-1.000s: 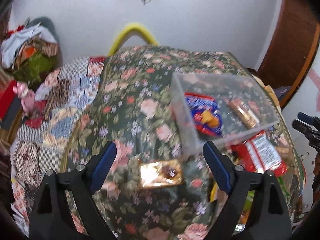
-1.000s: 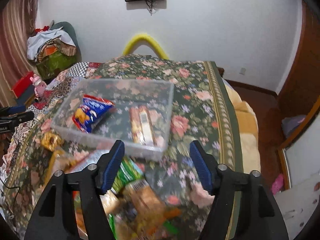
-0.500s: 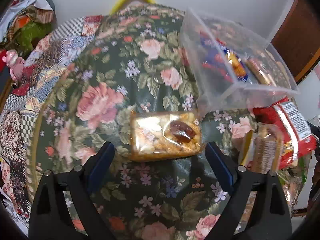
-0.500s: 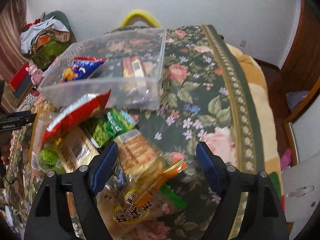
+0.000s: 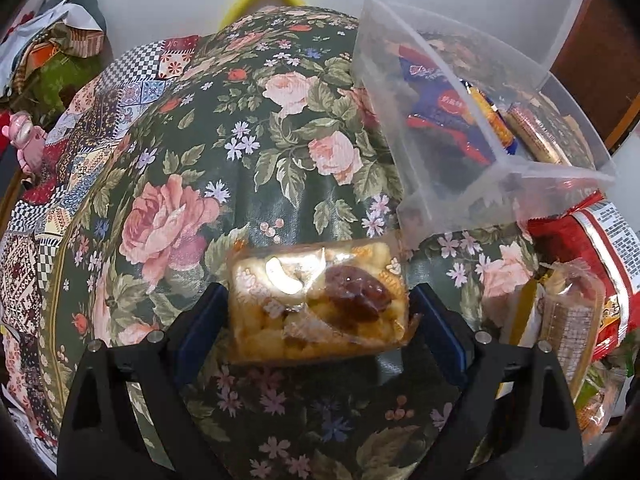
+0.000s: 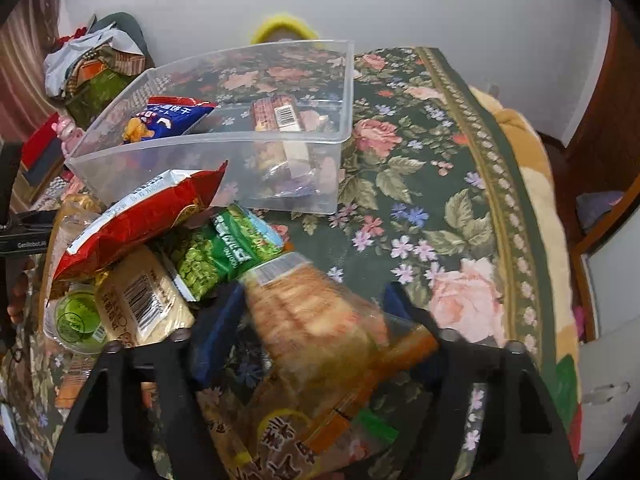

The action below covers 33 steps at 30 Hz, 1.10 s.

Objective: Organize snacks
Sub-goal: 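Grasp the square pastry packet with the left tool while the right tool grasps the orange-edged cracker packet, then carry both held packets over the clear plastic box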

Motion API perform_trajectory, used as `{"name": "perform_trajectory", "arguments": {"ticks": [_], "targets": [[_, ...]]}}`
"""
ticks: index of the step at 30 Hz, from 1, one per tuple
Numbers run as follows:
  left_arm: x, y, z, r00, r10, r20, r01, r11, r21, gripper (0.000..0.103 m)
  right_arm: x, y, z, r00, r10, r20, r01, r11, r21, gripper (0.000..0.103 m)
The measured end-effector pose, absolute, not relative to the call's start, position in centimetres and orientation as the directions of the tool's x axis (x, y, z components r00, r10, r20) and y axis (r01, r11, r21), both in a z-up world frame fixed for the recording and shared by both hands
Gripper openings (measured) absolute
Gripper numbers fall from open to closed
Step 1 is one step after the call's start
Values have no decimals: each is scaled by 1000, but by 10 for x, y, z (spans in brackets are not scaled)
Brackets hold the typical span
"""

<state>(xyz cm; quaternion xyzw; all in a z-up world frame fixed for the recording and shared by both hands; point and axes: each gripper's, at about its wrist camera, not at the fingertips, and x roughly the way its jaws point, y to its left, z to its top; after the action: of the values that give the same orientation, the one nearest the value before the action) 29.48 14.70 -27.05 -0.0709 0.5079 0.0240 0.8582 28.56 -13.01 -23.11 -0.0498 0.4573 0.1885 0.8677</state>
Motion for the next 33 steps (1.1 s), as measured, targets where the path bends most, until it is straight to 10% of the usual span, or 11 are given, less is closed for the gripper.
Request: {"name": "perform_trajectory", "arguments": {"ticks": [3, 33], "targets": [[292, 149, -268, 490, -24, -871, -120, 988, -95, 77, 287, -128, -234, 496, 290, -819, -384, 919, 92, 33], [249, 121, -138, 677, -51, -735, -56, 991, -120, 75, 265, -130, -144, 678, 327, -658, -396, 917, 48, 30]]}}
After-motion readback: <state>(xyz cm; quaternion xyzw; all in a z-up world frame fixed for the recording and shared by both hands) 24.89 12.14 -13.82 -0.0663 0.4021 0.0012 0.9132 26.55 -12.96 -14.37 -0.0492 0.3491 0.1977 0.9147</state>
